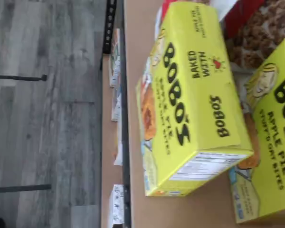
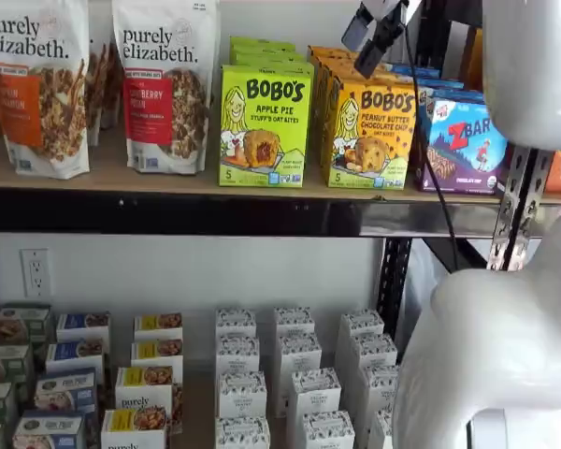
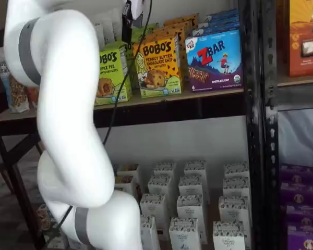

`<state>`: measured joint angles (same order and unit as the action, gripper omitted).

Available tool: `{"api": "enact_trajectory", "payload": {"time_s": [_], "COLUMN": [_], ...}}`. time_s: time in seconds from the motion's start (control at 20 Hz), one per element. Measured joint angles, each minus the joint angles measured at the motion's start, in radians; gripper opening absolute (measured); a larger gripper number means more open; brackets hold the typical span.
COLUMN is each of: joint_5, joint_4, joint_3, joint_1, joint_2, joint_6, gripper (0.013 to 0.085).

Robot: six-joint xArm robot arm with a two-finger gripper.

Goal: Pick up the orange box on the top shelf, the fifth box from the left

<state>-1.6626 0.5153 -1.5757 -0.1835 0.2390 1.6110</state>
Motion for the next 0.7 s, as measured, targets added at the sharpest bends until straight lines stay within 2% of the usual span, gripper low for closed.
{"api": "enact_trajectory", "payload": {"time_s": [0.25,0.5,0.7], "joint_5": [0.046,0.1,0.136], "joint_4": [-0.037,-0.073,-0.078], "joint_3": [-0.017,0.018,0.056], "joint_1": [0.019,0.031,0.028], "joint_2": [-0.03,-0.028,-0.02], "joint_6": [0.0,0.012,0.029], "gripper": [0.085,0.085,0.085]}}
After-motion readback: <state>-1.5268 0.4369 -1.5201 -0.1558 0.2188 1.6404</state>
